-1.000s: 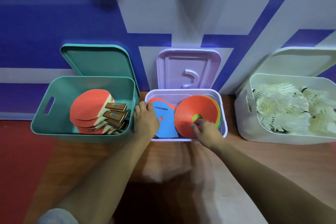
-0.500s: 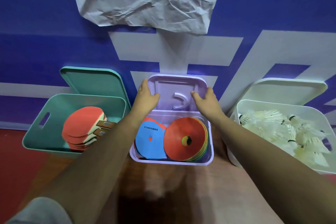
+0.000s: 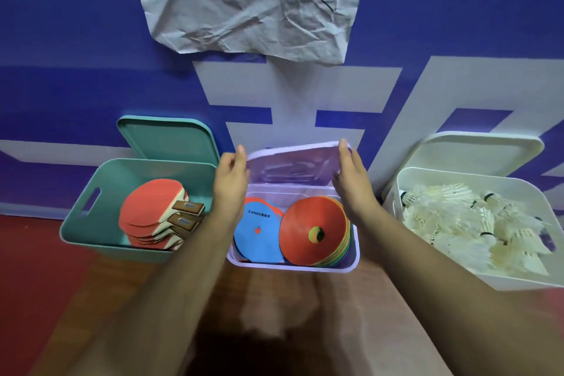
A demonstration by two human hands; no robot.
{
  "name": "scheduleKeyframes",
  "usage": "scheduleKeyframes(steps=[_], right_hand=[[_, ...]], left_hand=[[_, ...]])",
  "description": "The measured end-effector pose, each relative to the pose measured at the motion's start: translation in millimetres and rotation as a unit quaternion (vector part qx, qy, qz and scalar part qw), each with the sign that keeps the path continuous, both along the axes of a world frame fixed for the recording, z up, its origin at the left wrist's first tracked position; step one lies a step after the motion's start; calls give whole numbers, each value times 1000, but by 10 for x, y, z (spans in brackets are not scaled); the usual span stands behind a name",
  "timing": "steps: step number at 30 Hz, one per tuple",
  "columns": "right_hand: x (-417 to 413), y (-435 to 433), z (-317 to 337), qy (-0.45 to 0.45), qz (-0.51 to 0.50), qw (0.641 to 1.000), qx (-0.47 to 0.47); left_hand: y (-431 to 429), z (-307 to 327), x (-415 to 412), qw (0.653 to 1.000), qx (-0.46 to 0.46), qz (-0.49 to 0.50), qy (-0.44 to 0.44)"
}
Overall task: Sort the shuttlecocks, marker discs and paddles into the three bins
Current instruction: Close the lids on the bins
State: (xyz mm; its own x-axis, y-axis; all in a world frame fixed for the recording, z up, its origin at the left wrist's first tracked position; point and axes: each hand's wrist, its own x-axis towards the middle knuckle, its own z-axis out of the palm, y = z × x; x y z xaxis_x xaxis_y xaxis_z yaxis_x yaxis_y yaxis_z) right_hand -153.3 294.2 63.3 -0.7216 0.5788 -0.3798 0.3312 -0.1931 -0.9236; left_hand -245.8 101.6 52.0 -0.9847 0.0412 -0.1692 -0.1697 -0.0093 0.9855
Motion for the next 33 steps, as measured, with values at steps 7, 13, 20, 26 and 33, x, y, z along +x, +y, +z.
scheduleKeyframes(steps=[7,13,20,26,33], right_hand=[[221,-337,183,151,-75,948,-271],[577,-391,162,93,-143,959,-227],[908,-210,-149,69,-166,965,-192],[1023,-55,-369,57,-134,980,-132],[874,113,-619,37,-85,988,-120]], left_hand=[[-250,240,685,989,-96,-52,99],[-479,141,942,981,-123,-105,102],[-623,-195,608,938,-331,-95,46],[-585,-511,400,916,-357,-162,-82],[-580,-858,401,877,-434,-183,-90]])
